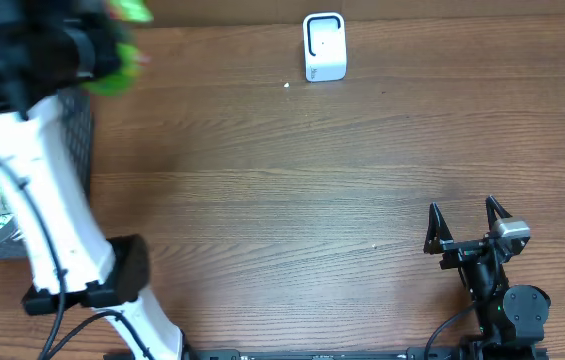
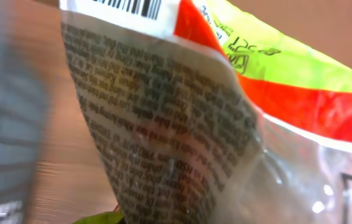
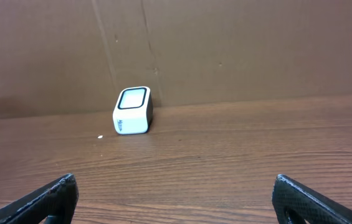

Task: Scan the item barcode
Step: 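Lift the green snack bag out and place it on the table center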

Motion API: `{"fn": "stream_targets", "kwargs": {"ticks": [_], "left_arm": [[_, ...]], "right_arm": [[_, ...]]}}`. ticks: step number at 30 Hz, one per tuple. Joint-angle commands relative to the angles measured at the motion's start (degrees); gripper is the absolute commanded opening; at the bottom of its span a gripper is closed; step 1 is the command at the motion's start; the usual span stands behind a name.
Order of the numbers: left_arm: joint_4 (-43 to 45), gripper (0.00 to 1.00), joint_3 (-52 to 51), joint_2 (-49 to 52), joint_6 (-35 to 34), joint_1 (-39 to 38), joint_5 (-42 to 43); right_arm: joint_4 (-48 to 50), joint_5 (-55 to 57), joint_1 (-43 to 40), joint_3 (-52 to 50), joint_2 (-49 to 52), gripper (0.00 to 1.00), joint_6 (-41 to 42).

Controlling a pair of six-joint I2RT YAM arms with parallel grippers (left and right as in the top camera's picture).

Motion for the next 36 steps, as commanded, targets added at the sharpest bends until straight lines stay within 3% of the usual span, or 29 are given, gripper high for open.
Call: {"fn": "stream_targets", "kwargs": {"ticks": [1,7,16,22,25,29,30,31,36], "left_arm": [[0.0,0.04,-10.4,-1.6,-2.1,-8.7,-1.0],[4.1,0.04,-30.6,-1.4,-14.2,-17.8,-8.3],[29.7,0.04,-59.3,-1.4,-25.0,-29.6,-4.2],[42.1,0.05,-70.7,-1.0,-28.9,-32.0,-4.3],[45.4,0.23,-74.1,-0.3,-29.4,-32.1,-4.3],[46.6,0.76,-75.6,-0.2,-29.1,-32.1,-4.3],[46.6,0.94,-75.6,-0.2,-28.5,-32.1,-4.3],[46.6,1.0,-75.5,-0.2,-27.9,-32.1,-4.3],[40.4,1.0,-67.4,-0.2,-24.0,-30.7,-4.2]], "right_arm": [[0.2,0.1,0.3,-0.6,-0.4,1.0,0.2],[0.2,0.1,0.3,-0.6,-0.4,1.0,0.2],[0.2,0.1,0.3,-0.6,-0.4,1.0,0.2],[0.2,0.1,0.3,-0.6,-0.4,1.0,0.2],[0.2,0.1,0.3,-0.6,-0.4,1.0,0.2],[0.2,0.1,0.3,-0.6,-0.4,1.0,0.2],[0.2,0.1,0.3,-0.6,-0.4,1.0,0.2],[0.2,0.1,0.3,-0.6,-0.4,1.0,0.2],[0.2,0.1,0.3,-0.6,-0.4,1.0,0.2]]}}
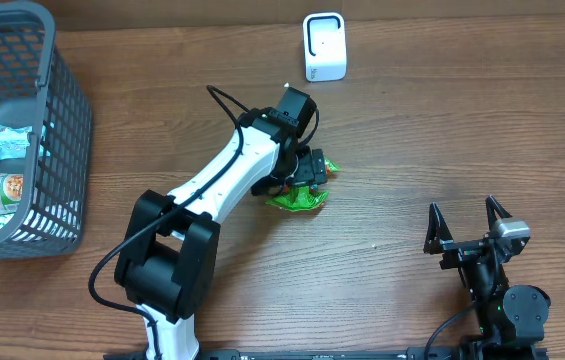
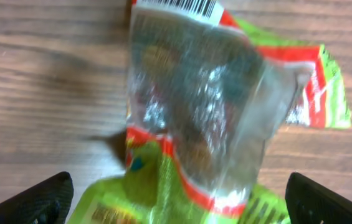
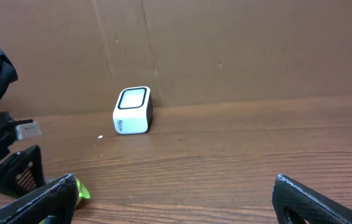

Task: Scan the item barcode
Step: 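Lift the green snack bag out and place it on the table center, then return the left gripper to the basket and grasp the Cup Noodle cup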

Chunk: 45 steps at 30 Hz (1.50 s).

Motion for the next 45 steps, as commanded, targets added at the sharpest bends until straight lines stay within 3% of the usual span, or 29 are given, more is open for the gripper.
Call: {"fn": "stream_targets", "kwargs": {"ticks": [1,9,14,17,23,29,34,45], "left_arm": [[-4.9,1.0,9.5,-0.1,4.2,1.9,0.2],[-27.1,1.0,46.1,-0.2,11.6,11.2,-5.0],[-38.1,1.0,65.3,-0.2,12.5,22.8,-7.1],[-42.9,1.0,71.4,-0.3,13.4,32.2,-7.2],[-42.9,1.0,70.7,-1.0,10.6,51.7,-4.1],[-41.9,1.0,65.8,0.0,6.4,65.3,-5.5],[-39.1,1.0,60.4,1.9,5.9,69.3,-6.1],[-33.1,1.0,49.8,9.8,-0.5,69.9,-10.5]], "right_arm": [[0.2,0.1,0.3,-0.6,-0.4,1.0,0.2],[0.2,0.1,0.3,-0.6,-0.4,1.0,0.2],[0.2,0.1,0.3,-0.6,-0.4,1.0,0.2],[0.2,0.1,0.3,-0.6,-0.4,1.0,0.2],[0.2,0.1,0.3,-0.6,-0.4,1.0,0.2],[0.2,0.1,0.3,-0.6,-0.4,1.0,0.2],[0.2,0.1,0.3,-0.6,-0.4,1.0,0.2],[0.2,0.1,0.3,-0.6,-0.4,1.0,0.2]]}}
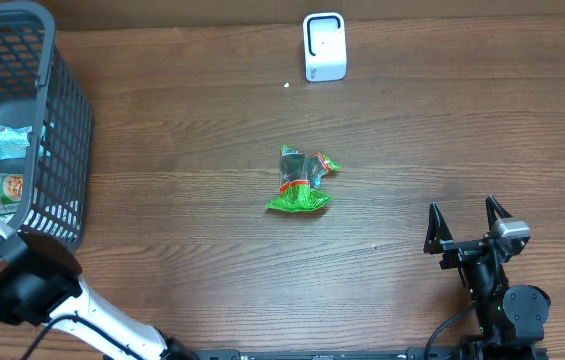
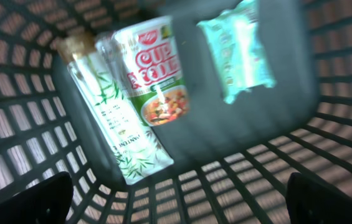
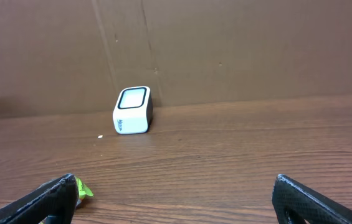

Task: Scan the item barcode
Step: 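Return the left gripper to the basket and grasp the Cup Noodle cup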

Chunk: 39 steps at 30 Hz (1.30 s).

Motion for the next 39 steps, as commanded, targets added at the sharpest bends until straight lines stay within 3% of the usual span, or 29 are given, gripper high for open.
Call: {"fn": "stream_targets", "kwargs": {"ticks": [1,17,25,39], "left_arm": [[0.9,1.0,-2.2,4.5,-3.7,0.2,-1.7],[0.7,1.0,-2.4,14.5,-7.7,0.5,-6.2],[3.3,1.0,-2.9,15.2,-7.8,0.1,-10.6],[7.5,1.0,-7.9,17.6,-7.6,-0.1,-10.8]], "right_arm": [[0.2,0.1,0.3,-0.6,-0.5,1.0,0.2],[0.2,0.1,0.3,-0.6,-0.5,1.0,0.2],[0.2,0.1,0.3,-0.6,-0.5,1.0,0.2],[0.2,0.1,0.3,-0.6,-0.5,1.0,0.2]]}}
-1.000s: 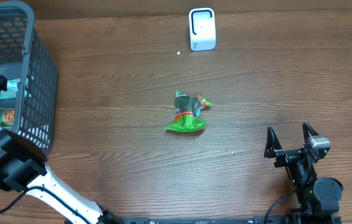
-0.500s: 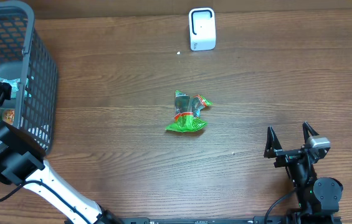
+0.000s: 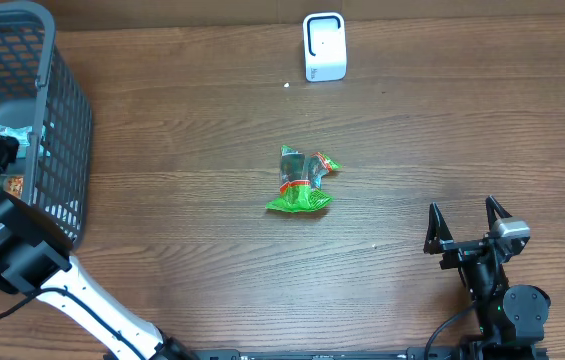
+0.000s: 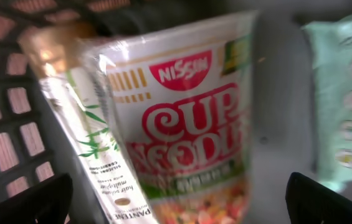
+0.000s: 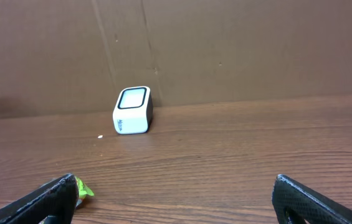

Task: Scan the item barcode
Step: 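Return the left gripper to the basket and grasp the Cup Noodle cup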

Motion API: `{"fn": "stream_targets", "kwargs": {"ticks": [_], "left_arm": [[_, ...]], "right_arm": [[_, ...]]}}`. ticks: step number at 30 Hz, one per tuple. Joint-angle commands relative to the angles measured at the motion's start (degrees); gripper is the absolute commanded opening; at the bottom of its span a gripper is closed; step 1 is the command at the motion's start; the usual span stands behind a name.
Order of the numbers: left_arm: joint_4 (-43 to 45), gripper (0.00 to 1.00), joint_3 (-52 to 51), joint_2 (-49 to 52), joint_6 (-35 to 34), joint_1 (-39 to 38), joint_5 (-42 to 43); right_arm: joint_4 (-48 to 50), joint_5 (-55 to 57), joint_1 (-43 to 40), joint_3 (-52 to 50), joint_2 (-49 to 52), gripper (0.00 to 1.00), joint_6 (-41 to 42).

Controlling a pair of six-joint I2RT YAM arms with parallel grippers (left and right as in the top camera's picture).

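A white barcode scanner [image 3: 324, 46] stands at the table's far edge, also seen from the right wrist as scanner [image 5: 132, 110]. A green and red snack bag [image 3: 302, 183] lies mid-table. My left gripper [image 4: 176, 205] is open, low inside the grey basket [image 3: 62, 110], close over a Nissin Cup Noodles cup [image 4: 188, 130]. Beside the cup lie a Pantene sachet [image 4: 95, 162] and a mint-green packet [image 4: 344, 99]. My right gripper [image 3: 467, 225] rests open near the front right, holding nothing.
The basket fills the table's far left corner and hides most of my left arm's end. A brown cardboard wall [image 5: 225, 43] backs the table behind the scanner. A small white speck [image 3: 287, 85] lies near the scanner.
My left gripper has dropped lower inside the basket, so the noodle cup now fills its view. The snack bag and the right arm have not moved.
My left gripper first held the snack bag up near the basket. Then it stood open over the bag, which lay mid-table. Then it was over the basket's contents, and now it hangs close over the noodle cup.
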Motion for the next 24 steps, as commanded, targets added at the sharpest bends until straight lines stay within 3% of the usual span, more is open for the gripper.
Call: {"fn": "stream_targets", "kwargs": {"ticks": [1,7,14,19,22,24], "left_arm": [[1.4,1.0,-3.9,2.0,-0.8,-0.1,-1.4],[4.9,0.99,-9.0,2.0,-0.8,-0.1,-1.4],[5.3,0.86,-9.3,2.0,0.2,-0.1,-1.4],[4.8,0.82,-8.9,1.9,2.3,-0.1,-1.4],[4.3,0.76,-8.0,1.8,3.2,-0.1,-1.2],[3.8,0.65,-7.4,1.5,3.1,-0.1,-1.2]], "right_arm": [[0.2,0.1,0.3,-0.6,-0.5,1.0,0.2],[0.2,0.1,0.3,-0.6,-0.5,1.0,0.2],[0.2,0.1,0.3,-0.6,-0.5,1.0,0.2],[0.2,0.1,0.3,-0.6,-0.5,1.0,0.2],[0.2,0.1,0.3,-0.6,-0.5,1.0,0.3],[0.2,0.1,0.3,-0.6,-0.5,1.0,0.2]]}}
